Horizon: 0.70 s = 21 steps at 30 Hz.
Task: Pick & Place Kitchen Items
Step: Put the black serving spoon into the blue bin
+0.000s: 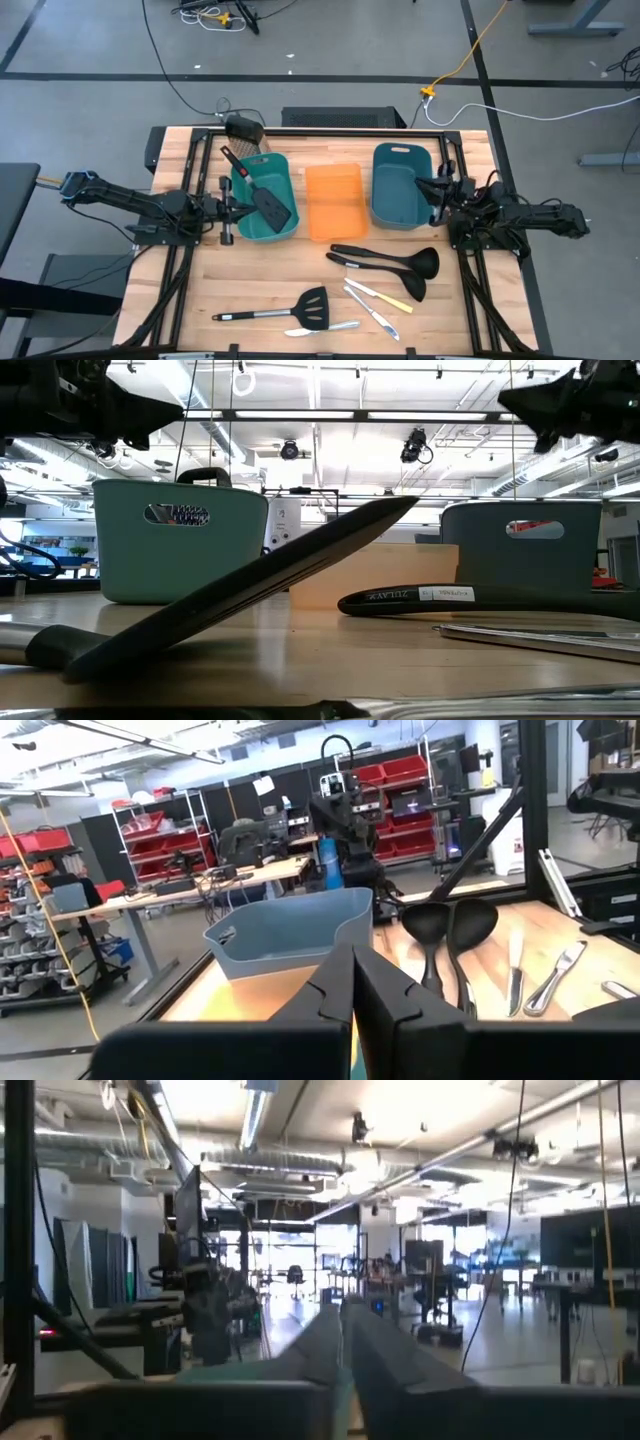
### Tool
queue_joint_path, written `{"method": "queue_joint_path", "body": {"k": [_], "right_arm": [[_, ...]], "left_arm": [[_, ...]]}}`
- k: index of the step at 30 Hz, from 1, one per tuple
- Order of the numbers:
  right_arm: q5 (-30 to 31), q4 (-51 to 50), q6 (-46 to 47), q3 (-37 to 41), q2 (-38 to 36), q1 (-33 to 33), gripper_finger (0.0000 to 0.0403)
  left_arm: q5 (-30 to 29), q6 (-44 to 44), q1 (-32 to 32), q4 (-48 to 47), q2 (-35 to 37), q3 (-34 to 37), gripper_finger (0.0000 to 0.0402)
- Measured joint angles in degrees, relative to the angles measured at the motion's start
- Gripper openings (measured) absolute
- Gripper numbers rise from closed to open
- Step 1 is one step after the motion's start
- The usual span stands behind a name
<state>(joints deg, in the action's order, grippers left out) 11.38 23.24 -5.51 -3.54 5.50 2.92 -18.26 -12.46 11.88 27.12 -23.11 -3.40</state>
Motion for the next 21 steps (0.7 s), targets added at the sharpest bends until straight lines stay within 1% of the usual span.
{"method": "queue_joint_path", "body": {"k": [2,4,7,10,13,17,21], "right_arm": [[-0.86,-1.32,-1.87,-2.49,1.18,0.00,0.0009],[-0.58,-3.73,-2.36,-6.05,3.35,-0.01,0.0013],[0.10,-11.30,-2.72,-13.78,8.61,-0.15,0.0009],[0.98,-17.96,-3.46,-21.53,17.44,-1.28,0.0006],[4.07,-24.80,-5.16,-29.95,26.86,-3.08,0.0007],[9.99,-39.97,-7.48,-42.62,38.97,-5.82,0.0007],[11.55,-55.09,-7.44,-55.32,49.79,-8.86,0.0007]], "left_arm": [[0.00,0.10,0.00,0.05,0.00,0.00,0.0005],[0.00,0.10,0.00,0.01,0.00,0.00,0.0005],[0.01,0.15,0.00,0.04,0.01,0.00,0.0006],[0.02,0.20,0.00,0.00,0.00,0.00,0.0006],[0.04,0.24,0.00,-0.01,0.00,0.00,0.0006],[0.07,0.39,0.00,-0.01,0.00,0.00,0.0007],[0.24,1.05,0.00,-0.01,0.00,0.00,0.0007]]}}
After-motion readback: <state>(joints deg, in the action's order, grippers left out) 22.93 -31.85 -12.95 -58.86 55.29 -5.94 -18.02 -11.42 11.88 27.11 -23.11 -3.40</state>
